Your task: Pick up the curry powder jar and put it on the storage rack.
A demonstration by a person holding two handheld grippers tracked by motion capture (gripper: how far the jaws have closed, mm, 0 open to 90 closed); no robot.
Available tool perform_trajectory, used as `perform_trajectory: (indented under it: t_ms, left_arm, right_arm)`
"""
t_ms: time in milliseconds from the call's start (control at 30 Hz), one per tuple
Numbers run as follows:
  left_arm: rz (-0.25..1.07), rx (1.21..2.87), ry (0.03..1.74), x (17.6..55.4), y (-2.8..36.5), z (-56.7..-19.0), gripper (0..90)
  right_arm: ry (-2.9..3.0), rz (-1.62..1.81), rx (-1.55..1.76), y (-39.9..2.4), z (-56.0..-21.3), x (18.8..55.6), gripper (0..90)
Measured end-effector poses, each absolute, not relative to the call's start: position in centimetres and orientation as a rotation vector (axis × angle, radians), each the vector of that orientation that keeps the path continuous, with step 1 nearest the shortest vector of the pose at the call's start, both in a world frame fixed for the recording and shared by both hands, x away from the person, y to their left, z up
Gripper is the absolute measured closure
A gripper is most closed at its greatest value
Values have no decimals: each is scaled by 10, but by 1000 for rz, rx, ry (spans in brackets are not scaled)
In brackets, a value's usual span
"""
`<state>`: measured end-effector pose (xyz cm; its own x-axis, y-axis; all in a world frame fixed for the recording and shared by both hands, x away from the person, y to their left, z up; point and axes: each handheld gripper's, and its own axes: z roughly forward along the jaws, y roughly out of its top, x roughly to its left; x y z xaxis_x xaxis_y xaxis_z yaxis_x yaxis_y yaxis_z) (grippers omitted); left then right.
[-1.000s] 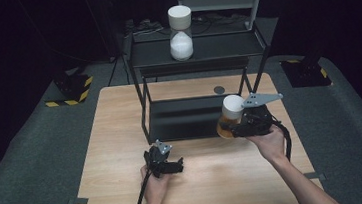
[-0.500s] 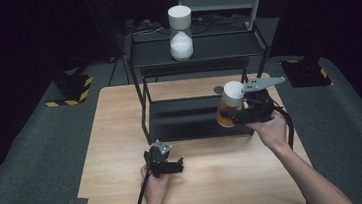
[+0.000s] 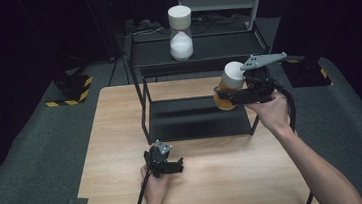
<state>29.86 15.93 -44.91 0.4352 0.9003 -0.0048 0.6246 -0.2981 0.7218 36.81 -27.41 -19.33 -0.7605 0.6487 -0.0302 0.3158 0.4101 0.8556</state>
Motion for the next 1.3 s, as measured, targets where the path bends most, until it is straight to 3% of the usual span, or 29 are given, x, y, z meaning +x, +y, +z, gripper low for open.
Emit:
perform_trajectory:
  t_ms: [533, 1300]
  left_arm:
    - [540, 2032, 1279, 299, 159, -449, 39]
    - [536, 2035, 1278, 299, 159, -449, 38]
  right_arm:
    - [2268, 1310, 858, -273, -150, 382, 309]
    - [2261, 1187, 945, -235, -85, 414, 313]
